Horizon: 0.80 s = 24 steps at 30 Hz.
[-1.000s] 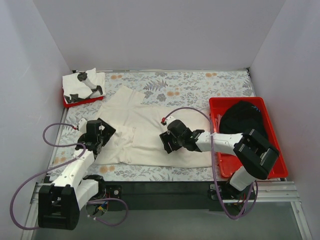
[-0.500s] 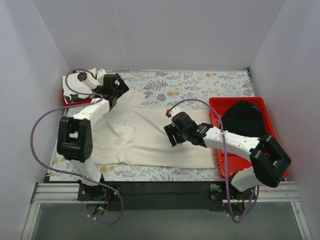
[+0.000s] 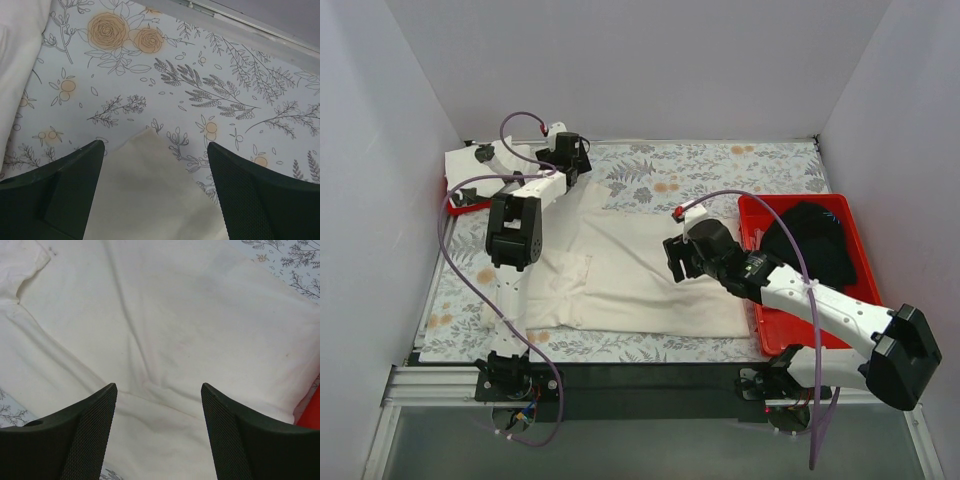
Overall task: Fold and stack the t-shirts
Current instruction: Fold the tshirt
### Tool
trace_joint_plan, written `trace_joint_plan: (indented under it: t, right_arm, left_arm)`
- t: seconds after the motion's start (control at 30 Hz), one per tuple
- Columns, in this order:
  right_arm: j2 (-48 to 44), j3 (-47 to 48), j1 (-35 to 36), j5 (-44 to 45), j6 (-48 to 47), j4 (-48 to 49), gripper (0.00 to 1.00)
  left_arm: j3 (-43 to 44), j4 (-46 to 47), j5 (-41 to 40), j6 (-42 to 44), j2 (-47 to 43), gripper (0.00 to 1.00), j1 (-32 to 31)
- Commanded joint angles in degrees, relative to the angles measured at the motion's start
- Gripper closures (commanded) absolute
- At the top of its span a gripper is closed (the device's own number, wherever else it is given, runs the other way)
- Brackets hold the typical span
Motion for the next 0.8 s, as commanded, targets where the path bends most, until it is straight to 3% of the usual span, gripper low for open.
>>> trace_joint_plan:
  t: [0.0, 0.4, 0.73, 0.77]
  right_arm:
    - [-2.5, -1.7, -0.4, 1.5, 0.6, -0.3, 0.38]
    - [-5.1, -4.2, -0.8, 1.0, 2.1, -0.3, 0.37]
    - [-6.7, -5.4, -0.9, 1.4, 2.5, -0.3, 0.37]
    - [-6.9, -5.4, -0.9, 1.4, 2.5, -0.3, 0.37]
  left_arm:
    - [4.9, -0.3, -2.1, 4.9, 0.9, 0.24, 0.1]
    - [6.7, -0.4, -3.0, 7.6, 4.8, 0.45, 0.2]
    - [8.7, -0.5, -3.3, 10.6, 7.6, 0.48, 0.2]
    - [8.7, -0.6, -3.4, 10.7, 7.7, 0.56, 0.2]
